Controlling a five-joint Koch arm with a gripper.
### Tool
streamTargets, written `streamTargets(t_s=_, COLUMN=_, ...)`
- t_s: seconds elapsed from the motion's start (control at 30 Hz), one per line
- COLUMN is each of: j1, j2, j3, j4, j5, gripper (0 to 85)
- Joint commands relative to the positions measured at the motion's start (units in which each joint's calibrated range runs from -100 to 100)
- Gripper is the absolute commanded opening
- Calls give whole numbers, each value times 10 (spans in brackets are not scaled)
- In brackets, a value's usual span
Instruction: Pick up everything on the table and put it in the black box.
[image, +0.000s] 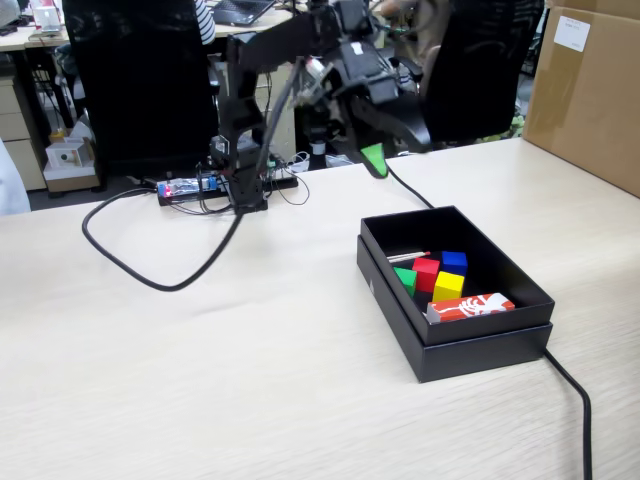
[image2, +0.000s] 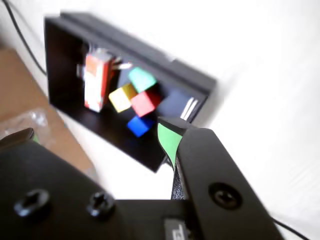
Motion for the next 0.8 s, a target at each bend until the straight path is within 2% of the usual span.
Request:
streamTargets(t_s=0.0, j1=-28, j2=-204, j3=-61, j4=64, j5=-15, gripper=477)
streamTargets(t_s=0.17, j1=-73, j2=-410, j3=-268, j4=130, j5=-20, gripper=480)
streamTargets(t_s=0.37, j1=-109, j2=-604, j3=-563, j4=308, j5=-41, gripper=481)
streamTargets(t_s=0.53, j1=-119, j2=-628, j3=-718, j4=357, j5=-45, gripper=517)
streamTargets(t_s=0.6, j1=-123, j2=-628, j3=-799, j4=433, j5=-46, gripper=519)
streamTargets(t_s=0.77, j1=-125, j2=-628, j3=-887, j4=516, j5=-49, gripper=519)
